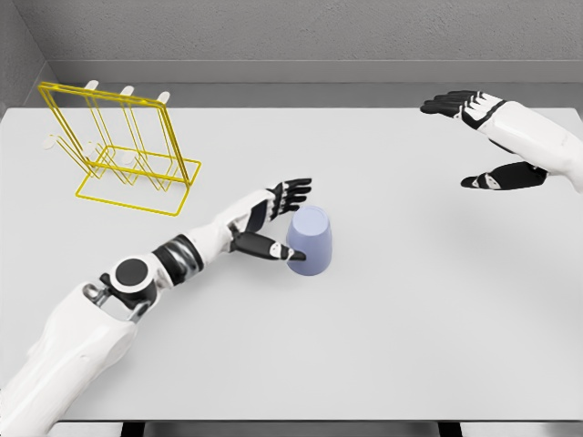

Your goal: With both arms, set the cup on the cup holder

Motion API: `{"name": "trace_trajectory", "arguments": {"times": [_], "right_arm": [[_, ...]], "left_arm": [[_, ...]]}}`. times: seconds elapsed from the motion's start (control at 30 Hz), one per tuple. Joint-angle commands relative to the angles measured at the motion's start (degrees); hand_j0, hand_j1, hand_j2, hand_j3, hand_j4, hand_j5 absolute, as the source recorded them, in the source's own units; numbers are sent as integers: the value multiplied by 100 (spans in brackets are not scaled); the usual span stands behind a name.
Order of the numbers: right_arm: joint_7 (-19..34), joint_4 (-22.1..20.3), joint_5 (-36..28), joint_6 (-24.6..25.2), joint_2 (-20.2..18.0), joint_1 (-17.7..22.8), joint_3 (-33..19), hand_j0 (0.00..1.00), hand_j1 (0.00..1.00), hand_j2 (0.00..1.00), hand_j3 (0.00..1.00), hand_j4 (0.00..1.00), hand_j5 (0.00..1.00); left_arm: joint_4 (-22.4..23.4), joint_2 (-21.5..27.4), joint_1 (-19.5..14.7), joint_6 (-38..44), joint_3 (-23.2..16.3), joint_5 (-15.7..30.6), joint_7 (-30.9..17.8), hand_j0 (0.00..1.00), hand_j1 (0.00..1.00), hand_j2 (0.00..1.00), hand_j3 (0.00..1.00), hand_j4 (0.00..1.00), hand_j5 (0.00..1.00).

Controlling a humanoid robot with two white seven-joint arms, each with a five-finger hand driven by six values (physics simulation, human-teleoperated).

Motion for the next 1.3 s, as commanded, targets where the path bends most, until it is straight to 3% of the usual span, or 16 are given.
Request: {"name": "trace_trajectory", "arguments": {"times": [0.0,0.8,1.0,1.27], "right_arm": [[-3,3,-42,17,19,0,-4,100,100,100,100,100,100],[-3,-6,-42,17,36,0,5,100,100,100,100,100,100],[-3,-32,-51,17,63,35,5,100,100,100,100,100,100],[-3,-41,-51,17,80,35,5,100,100,100,100,100,100]], "left_arm": [[101,-116,0,1,-17,-69,0,100,100,100,100,100,100],[163,-239,44,10,-220,-121,0,100,100,100,100,100,100],[180,-301,62,1,-202,-95,0,70,70,70,70,70,70],[110,-292,62,-17,-53,-77,0,66,66,66,66,66,66]]}}
